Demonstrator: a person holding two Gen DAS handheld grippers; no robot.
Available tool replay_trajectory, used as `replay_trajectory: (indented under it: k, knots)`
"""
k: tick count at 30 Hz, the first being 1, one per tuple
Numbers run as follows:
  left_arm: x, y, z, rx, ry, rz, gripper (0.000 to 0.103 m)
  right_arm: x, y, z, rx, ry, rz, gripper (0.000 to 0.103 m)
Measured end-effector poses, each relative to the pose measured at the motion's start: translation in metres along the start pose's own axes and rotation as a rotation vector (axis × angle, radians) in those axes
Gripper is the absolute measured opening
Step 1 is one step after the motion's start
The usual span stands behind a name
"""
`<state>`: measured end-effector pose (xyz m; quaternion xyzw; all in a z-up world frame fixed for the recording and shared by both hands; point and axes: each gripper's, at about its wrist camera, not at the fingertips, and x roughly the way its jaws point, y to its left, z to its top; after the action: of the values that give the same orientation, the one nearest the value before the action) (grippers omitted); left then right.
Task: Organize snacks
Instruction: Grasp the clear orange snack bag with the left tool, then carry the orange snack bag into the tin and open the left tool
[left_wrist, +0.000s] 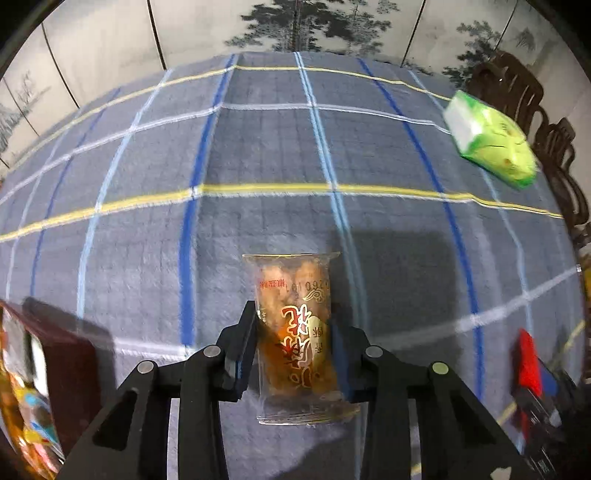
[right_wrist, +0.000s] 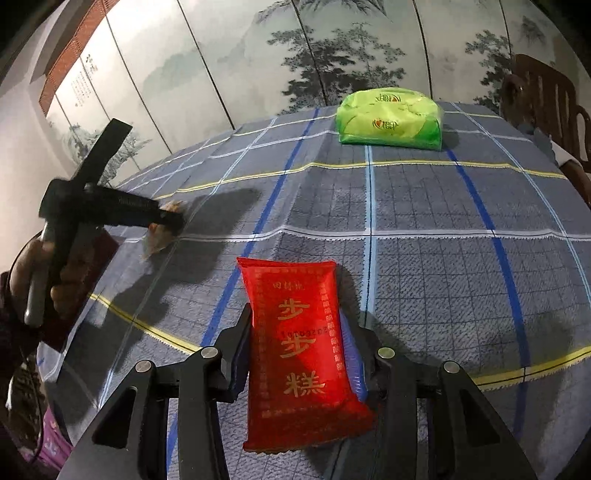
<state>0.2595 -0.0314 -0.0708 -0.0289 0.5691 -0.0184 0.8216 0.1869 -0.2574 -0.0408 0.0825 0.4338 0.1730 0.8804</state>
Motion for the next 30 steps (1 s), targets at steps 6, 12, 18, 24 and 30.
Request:
replay_trajectory:
  k: [6, 12, 18, 24, 30]
  knots:
    - [-0.040, -0.001, -0.037, 0.054, -0.065, -0.078, 0.033, 0.001, 0.000, 0.001, 0.005, 0.000, -0.010, 0.044]
    - [-0.091, 0.013, -0.082, 0.046, -0.115, -0.146, 0.033, 0.003, 0.003, 0.002, -0.003, 0.003, -0.034, 0.044]
    - [-0.133, 0.030, -0.126, 0.032, -0.175, -0.111, 0.033, 0.004, 0.010, 0.002, -0.036, 0.010, -0.080, 0.044]
    - [-0.156, 0.053, -0.155, 0.009, -0.200, -0.090, 0.033, 0.007, 0.016, 0.005, -0.004, 0.024, -0.144, 0.044]
    - [-0.168, 0.081, -0.175, -0.023, -0.213, -0.074, 0.033, 0.008, 0.025, 0.007, 0.060, 0.048, -0.185, 0.046]
